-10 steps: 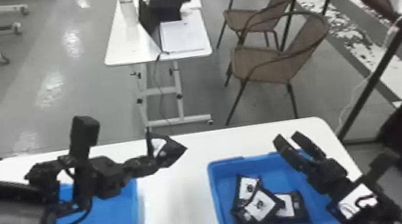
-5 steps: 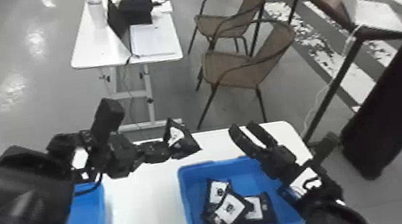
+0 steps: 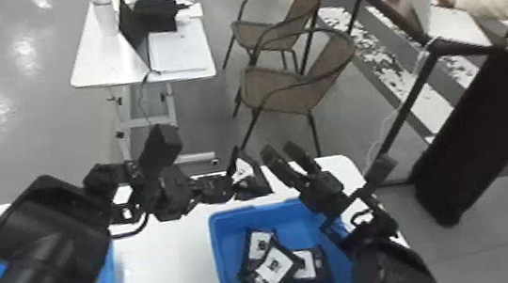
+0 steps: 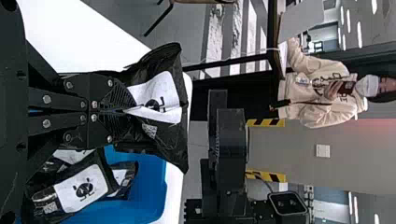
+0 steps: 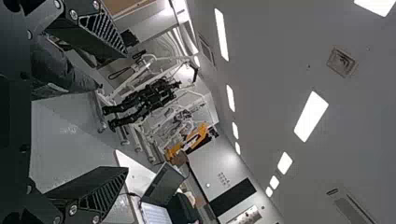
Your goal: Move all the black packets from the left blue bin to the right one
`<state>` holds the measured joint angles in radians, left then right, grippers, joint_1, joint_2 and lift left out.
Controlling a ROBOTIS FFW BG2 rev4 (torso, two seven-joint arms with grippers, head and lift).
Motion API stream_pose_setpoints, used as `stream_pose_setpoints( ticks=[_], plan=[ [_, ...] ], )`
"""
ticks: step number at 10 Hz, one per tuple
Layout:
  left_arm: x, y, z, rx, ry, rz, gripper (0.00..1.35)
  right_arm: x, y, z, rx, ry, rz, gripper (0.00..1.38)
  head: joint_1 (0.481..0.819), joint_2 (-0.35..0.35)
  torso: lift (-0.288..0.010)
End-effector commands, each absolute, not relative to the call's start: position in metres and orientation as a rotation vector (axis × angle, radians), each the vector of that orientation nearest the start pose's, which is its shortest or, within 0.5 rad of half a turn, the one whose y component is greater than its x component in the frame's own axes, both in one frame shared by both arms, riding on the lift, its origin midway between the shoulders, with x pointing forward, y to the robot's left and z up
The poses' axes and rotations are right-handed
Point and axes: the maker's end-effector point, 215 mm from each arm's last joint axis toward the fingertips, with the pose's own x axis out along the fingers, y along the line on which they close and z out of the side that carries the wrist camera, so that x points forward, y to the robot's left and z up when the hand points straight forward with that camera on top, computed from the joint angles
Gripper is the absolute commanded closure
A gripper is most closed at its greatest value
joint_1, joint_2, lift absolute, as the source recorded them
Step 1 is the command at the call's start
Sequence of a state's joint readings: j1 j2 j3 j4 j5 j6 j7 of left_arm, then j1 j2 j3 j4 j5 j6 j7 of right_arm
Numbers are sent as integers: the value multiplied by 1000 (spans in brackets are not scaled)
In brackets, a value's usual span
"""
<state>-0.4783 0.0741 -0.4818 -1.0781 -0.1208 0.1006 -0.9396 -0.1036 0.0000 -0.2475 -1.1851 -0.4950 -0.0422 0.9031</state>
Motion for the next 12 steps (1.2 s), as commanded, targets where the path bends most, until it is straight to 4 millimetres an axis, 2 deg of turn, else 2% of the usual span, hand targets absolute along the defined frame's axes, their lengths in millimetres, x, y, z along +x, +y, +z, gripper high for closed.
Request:
stream_pose_setpoints(
  ticks=[1,3,4,7,10,11,12],
  plan=[
    [539,-76,-416,386,309,-1309,1179,563,-200,-371,564,-89,583,162,695,-271,0],
    [545,-74,-413,387,302,-1296,1179,559,-184,-371,559,-79,614,162,695,-267,0],
    [546,-76,-409,379,294,-1294,1179,558,-181,-379,555,-61,616,162,695,-259,0],
    [542,-82,-406,364,285,-1311,1179,555,-180,-395,551,-25,603,162,695,-254,0],
    [544,-82,-403,371,278,-1309,1179,558,-178,-386,539,-37,614,162,695,-258,0],
    [546,-85,-399,370,265,-1308,1179,557,-172,-389,538,-25,625,173,695,-257,0],
    [547,-86,-396,372,258,-1307,1179,556,-168,-396,548,-6,629,392,695,-254,0]
  ],
)
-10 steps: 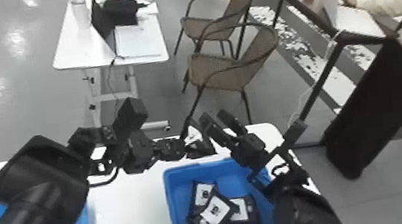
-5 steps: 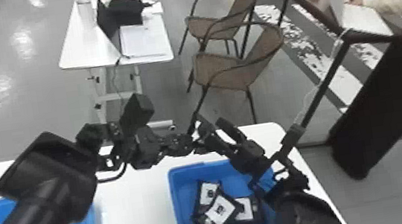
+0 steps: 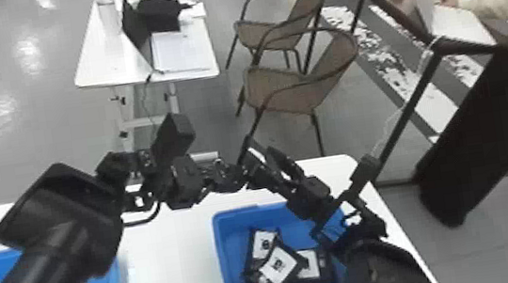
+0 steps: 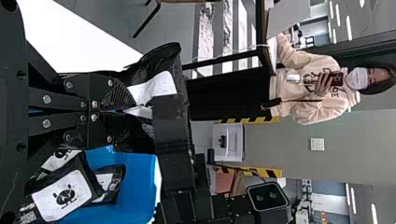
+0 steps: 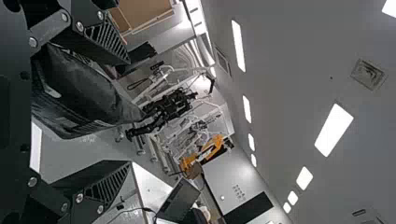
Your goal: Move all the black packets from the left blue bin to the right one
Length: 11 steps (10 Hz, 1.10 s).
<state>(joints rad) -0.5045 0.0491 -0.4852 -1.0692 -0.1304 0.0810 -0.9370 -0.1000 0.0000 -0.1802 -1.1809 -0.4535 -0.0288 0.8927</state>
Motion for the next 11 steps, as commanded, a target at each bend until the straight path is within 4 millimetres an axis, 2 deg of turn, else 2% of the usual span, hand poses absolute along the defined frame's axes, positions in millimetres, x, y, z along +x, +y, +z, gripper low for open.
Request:
stream_pose_setpoints(
  ticks=[1,2,4,6,7,9,10,11],
  plan=[
    [545,-87,-398,373,261,-1313,1179,557,-169,-396,549,-4,620,838,695,-251,0],
    [544,-87,-398,371,264,-1313,1179,559,-175,-394,550,-18,595,986,695,-250,0],
    [543,-86,-400,357,273,-1312,1179,561,-188,-390,562,-49,561,1021,695,-257,0],
    [542,-84,-404,343,281,-1310,1168,560,-196,-394,574,-51,541,1024,695,-268,0],
    [544,-81,-403,330,280,-1298,1038,558,-198,-400,594,-46,532,1047,695,-271,0],
    [549,-62,-405,302,280,-1254,217,555,-211,-412,636,-47,489,1047,695,-271,0],
    [555,-32,-408,293,300,-1186,65,552,-225,-426,641,-29,455,1047,695,-269,0],
    [559,11,-410,252,313,-1095,125,547,-239,-442,647,-5,417,1047,695,-260,0]
  ],
)
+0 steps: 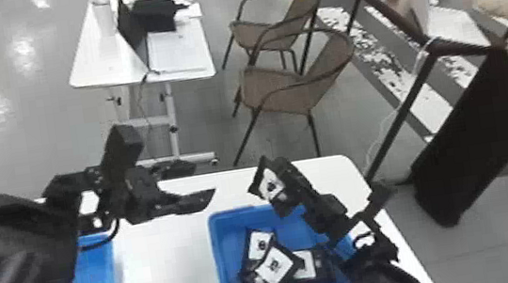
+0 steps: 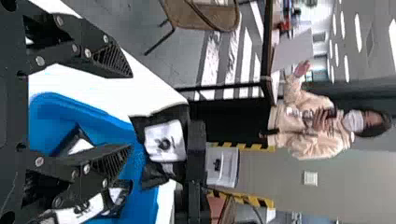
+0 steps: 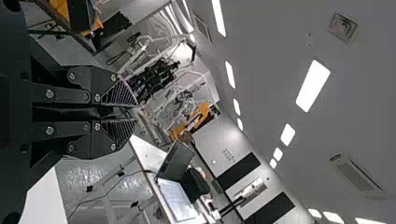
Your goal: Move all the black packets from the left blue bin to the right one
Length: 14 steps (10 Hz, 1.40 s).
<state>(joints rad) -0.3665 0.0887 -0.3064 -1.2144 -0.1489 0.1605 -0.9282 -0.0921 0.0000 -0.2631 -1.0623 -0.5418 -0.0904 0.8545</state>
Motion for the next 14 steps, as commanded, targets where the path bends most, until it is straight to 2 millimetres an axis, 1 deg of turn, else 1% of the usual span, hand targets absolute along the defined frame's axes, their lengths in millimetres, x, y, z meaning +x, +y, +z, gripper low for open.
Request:
stream_pose_setpoints(
  ticks=[1,2,3,4,5,6,7,8,9,10,11,12,13,14],
  plan=[
    [563,62,-400,218,304,-971,140,538,-247,-465,673,29,383,1047,695,-250,0],
    [565,113,-383,186,277,-829,-2,526,-255,-488,690,66,348,1047,695,-216,0],
    [561,158,-369,140,256,-725,-2,516,-262,-507,713,96,315,1047,695,-167,0],
    [554,198,-346,111,218,-619,-2,507,-271,-524,724,123,283,1047,695,-147,0],
    [548,230,-318,84,160,-518,-2,498,-282,-535,724,139,253,1042,695,-106,0],
    [540,256,-293,49,109,-425,-2,489,-293,-543,723,148,219,878,695,-72,0],
    [536,276,-270,38,47,-364,65,480,-304,-550,719,158,182,541,695,-49,0],
    [535,288,-252,44,-7,-341,94,477,-314,-552,704,158,147,275,695,-35,0],
    [534,294,-245,55,-27,-332,94,475,-331,-543,651,130,107,94,695,-32,0],
    [532,292,-242,54,-31,-329,94,472,-350,-525,566,103,75,93,695,-34,0],
    [530,291,-248,45,-9,-328,94,463,-363,-504,469,78,69,119,695,-48,0],
    [525,293,-248,66,-8,-324,101,450,-373,-474,342,35,69,121,695,-68,0],
    [515,293,-249,126,-34,-318,130,432,-379,-443,185,10,76,121,695,-83,0],
    [502,294,-268,144,-14,-304,142,415,-383,-418,17,6,89,127,695,-98,0]
  ],
)
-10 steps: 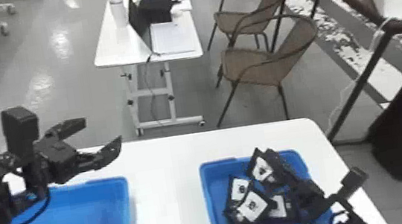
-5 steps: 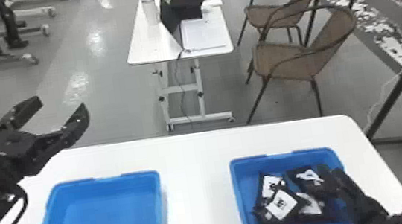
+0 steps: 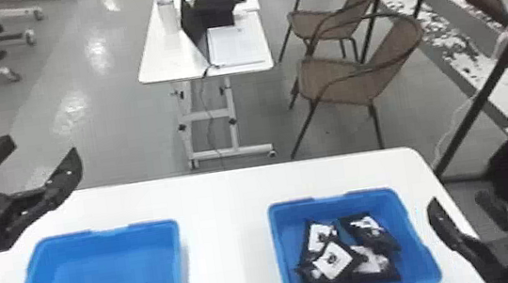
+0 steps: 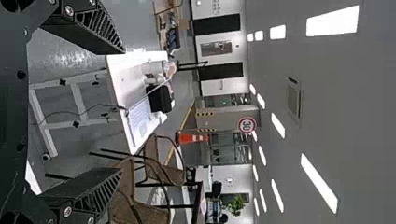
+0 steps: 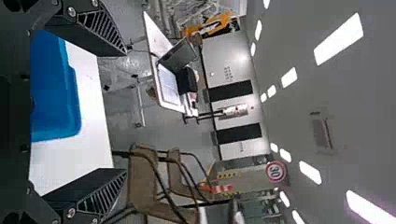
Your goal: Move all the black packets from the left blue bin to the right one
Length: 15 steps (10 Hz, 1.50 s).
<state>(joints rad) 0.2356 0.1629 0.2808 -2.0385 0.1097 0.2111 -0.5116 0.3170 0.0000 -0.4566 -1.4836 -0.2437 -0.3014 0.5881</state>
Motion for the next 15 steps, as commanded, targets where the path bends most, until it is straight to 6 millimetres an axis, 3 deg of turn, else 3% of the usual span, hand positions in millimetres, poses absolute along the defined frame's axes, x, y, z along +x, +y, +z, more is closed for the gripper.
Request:
stream_pose_setpoints(
  ticks=[1,2,4,7,9,15],
  plan=[
    [485,294,-284,172,-10,-280,142,396,-376,-405,-66,-19,76,136,695,-106,0],
    [464,294,-308,193,23,-265,142,382,-367,-404,-89,-37,81,150,695,-111,0],
    [433,297,-350,191,70,-242,144,350,-370,-425,-83,-5,60,160,695,-100,0],
    [417,294,-387,131,63,-271,144,324,-360,-453,-78,34,73,165,695,-108,0],
    [419,283,-393,139,77,-308,144,327,-356,-456,-95,40,84,165,695,-105,0],
    [424,277,-400,117,109,-335,144,328,-355,-462,-77,55,85,165,695,-118,0]
  ],
)
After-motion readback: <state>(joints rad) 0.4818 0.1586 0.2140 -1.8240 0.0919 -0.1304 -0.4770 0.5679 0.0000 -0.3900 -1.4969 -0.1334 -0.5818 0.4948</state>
